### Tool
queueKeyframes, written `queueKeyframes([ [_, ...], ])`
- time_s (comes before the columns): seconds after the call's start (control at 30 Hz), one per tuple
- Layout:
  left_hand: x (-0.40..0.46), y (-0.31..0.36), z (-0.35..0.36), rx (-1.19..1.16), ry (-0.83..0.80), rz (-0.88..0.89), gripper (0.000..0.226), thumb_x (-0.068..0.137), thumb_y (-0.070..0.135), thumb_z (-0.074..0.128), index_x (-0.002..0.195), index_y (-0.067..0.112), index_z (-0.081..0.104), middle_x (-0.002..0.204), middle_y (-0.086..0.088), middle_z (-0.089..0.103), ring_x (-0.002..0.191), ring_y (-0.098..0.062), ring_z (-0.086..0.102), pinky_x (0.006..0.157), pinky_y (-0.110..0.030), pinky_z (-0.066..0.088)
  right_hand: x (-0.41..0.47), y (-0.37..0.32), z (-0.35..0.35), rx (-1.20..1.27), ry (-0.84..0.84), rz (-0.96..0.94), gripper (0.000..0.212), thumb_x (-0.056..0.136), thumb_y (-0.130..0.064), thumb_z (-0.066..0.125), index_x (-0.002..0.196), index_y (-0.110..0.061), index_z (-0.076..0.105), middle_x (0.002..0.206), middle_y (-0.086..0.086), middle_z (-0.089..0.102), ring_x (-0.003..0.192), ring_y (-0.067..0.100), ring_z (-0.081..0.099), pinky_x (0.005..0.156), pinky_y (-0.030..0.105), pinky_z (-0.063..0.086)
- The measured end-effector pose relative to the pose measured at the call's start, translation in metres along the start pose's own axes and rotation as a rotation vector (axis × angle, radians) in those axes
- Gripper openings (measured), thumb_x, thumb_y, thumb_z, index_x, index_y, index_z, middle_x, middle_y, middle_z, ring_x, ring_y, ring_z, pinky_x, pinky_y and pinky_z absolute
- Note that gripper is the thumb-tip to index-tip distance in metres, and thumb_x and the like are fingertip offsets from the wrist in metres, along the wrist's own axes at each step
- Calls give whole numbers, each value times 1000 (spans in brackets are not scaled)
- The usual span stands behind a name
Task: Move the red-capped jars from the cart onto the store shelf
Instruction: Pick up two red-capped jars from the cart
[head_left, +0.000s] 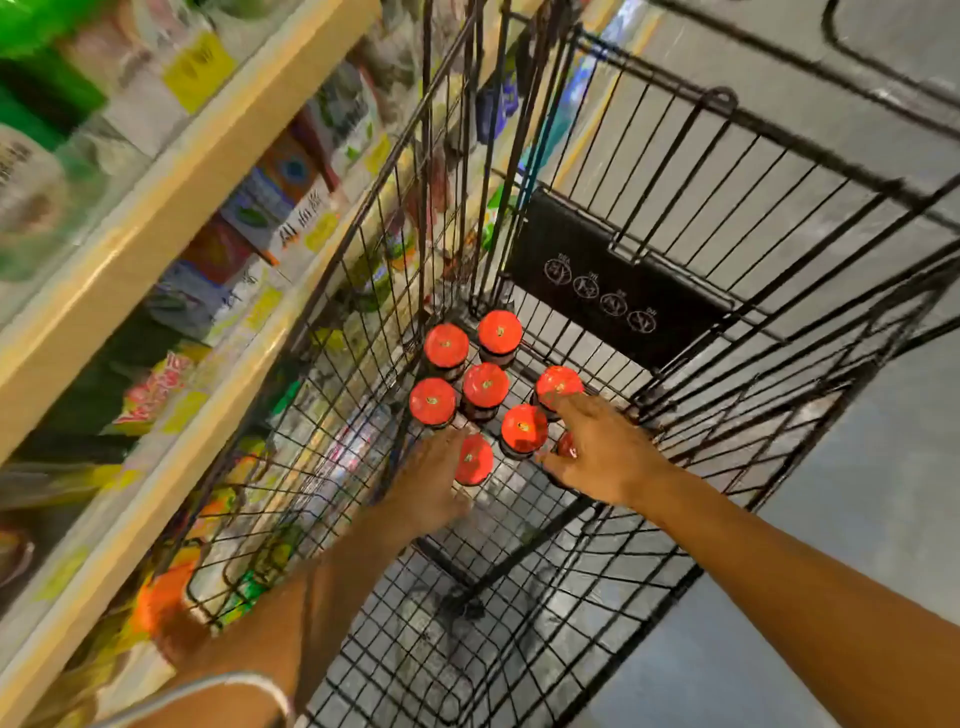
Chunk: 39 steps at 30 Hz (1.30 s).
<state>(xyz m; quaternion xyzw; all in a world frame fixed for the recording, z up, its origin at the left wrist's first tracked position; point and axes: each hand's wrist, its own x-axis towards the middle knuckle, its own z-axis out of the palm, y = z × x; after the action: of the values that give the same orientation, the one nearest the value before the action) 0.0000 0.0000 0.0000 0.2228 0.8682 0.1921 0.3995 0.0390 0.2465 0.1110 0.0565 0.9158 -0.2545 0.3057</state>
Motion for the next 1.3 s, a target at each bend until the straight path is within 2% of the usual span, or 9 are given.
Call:
queueKeyframes([
  [0.17,16,-4,11,-152,24,-75,103,81,28,80,157,20,11,161,-7,20,147,-28,26,117,-45,31,18,7,10,-3,8,-25,76,92,-46,62,155,-27,24,160,0,29,147,22,22,117,37,24],
  [0.3,24,-2,17,-246,99,-99,88,79,19,82,149,19,29,148,-7,40,134,-28,42,103,-32,38,24,10,17,-33,4,-26,77,92,-45,62,155,-26,24,158,0,31,146,22,25,114,34,26],
  [0.4,25,-5,18,-247,151,-109,73,73,15,85,134,21,44,128,-4,58,117,-27,57,93,-37,49,29,9,19,-36,-34,-33,78,90,-44,66,154,-26,25,156,0,33,143,24,29,111,37,30],
  [0.5,14,-2,8,-215,172,-118,76,65,14,88,129,25,49,120,-2,65,109,-26,63,88,-42,55,34,2,17,-13,-71,-23,83,89,-41,68,156,-24,21,158,1,29,145,26,27,113,40,31],
  [0.77,-39,-3,-31,-288,213,-86,78,63,19,88,131,31,50,118,2,66,108,-23,63,88,-41,56,48,-15,26,-19,-102,43,86,88,-34,71,156,-22,20,156,4,31,139,31,38,108,46,41],
  [0.9,-66,-9,-47,-317,253,-67,75,67,14,89,131,27,53,111,9,62,102,-11,60,89,-33,55,59,-17,42,-41,-94,95,88,86,-32,74,155,-19,20,156,7,31,137,34,42,109,52,43],
  [1.0,-77,-15,-55,-308,292,-48,71,66,22,90,124,37,52,107,18,63,100,-4,62,86,-28,56,68,-17,57,-74,-84,135,89,87,-28,74,156,-18,18,157,11,27,136,37,45,108,51,43],
  [1.13,-88,-22,-58,-317,312,-54,74,66,24,91,126,37,49,114,12,64,105,-10,63,86,-32,58,80,-16,80,-64,-26,165,85,84,-27,76,151,-20,25,154,13,29,131,40,49,99,52,49],
  [1.3,-108,-32,-51,-349,330,-60,76,69,21,90,131,35,47,113,25,53,99,18,55,75,-1,47,90,-12,97,33,83,187,68,84,-24,77,139,-20,36,142,16,39,115,43,60,92,53,54],
])
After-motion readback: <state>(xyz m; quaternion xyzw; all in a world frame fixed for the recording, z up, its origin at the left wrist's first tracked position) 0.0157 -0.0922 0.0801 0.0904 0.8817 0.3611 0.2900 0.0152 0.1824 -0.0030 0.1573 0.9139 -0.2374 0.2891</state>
